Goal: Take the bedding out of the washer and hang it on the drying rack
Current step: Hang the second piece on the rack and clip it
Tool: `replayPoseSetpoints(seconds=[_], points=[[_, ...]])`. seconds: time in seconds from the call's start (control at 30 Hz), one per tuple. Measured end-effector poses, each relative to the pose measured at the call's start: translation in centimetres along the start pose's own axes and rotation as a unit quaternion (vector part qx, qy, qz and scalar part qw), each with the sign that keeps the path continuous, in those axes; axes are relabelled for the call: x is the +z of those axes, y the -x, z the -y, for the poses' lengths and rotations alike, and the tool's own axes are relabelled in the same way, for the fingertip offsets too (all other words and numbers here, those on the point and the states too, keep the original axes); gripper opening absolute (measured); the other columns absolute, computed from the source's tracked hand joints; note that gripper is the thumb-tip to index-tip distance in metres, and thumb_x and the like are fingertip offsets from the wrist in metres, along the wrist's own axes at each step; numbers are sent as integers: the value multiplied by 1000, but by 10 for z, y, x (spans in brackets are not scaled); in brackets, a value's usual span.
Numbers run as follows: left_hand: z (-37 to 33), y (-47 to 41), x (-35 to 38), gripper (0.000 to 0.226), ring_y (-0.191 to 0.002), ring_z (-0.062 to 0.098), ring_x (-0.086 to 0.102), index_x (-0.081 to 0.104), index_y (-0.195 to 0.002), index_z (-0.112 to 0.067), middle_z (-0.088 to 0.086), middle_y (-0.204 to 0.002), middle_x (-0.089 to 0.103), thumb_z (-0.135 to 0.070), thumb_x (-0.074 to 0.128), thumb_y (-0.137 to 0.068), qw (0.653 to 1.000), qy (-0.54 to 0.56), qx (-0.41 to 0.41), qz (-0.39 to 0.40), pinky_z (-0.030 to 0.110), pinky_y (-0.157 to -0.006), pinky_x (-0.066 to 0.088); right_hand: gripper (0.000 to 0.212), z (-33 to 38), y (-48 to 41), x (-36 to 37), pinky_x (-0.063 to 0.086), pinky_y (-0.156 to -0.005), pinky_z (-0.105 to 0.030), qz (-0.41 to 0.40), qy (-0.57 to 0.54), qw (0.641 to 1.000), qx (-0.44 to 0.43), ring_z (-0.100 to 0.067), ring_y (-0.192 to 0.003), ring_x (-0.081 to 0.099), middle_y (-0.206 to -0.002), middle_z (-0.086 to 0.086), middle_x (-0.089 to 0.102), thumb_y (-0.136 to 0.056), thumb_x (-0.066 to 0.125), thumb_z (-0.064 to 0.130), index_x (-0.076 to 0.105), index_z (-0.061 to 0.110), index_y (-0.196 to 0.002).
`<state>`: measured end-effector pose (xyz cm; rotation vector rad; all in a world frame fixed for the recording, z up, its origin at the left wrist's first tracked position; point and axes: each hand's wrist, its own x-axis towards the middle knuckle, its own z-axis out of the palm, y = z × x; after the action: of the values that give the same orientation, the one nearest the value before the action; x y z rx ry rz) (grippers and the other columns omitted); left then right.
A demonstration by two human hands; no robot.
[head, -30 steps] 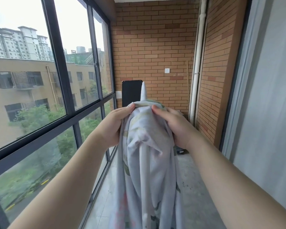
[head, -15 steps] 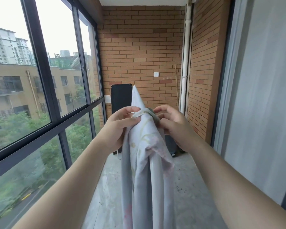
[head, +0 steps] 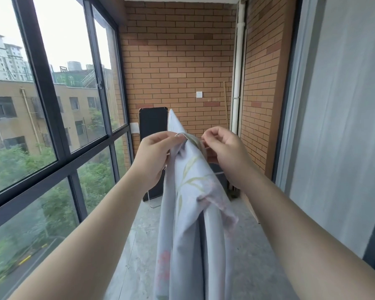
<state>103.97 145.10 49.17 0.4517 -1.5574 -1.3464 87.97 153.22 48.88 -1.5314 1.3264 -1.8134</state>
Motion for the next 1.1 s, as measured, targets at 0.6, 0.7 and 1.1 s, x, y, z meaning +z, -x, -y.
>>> replayPoseSetpoints(seconds=[0.6,0.7,1.1], points=[[-10,-27,8,7,-77,19,68,77,-87,-5,18,-92,76,-10,77,-82,992,-113,-3,-65,39,-86,59,20,-5,-16,8,42,-64,-11,-52,277,956,-76,-7,-81,64,-85,8,73,-98,61,31,74,17,-91],[-1,-30,4,7,-76,16,66,78,-85,-8,9,-85,76,-14,77,-83,989,-114,-38,-81,32,-77,57,21,-11,-20,7,44,-66,-15,-47,314,946,-71,-10,-84,65,-86,8,73,-99,59,28,75,17,-92],[-1,-52,3,11,-70,13,66,77,-86,-11,11,-90,76,-19,77,-79,980,-179,-4,-84,31,-69,56,15,-1,-27,16,42,-42,-14,-15,41,996,79,1,-47,58,-75,2,66,-97,65,24,69,11,-104]])
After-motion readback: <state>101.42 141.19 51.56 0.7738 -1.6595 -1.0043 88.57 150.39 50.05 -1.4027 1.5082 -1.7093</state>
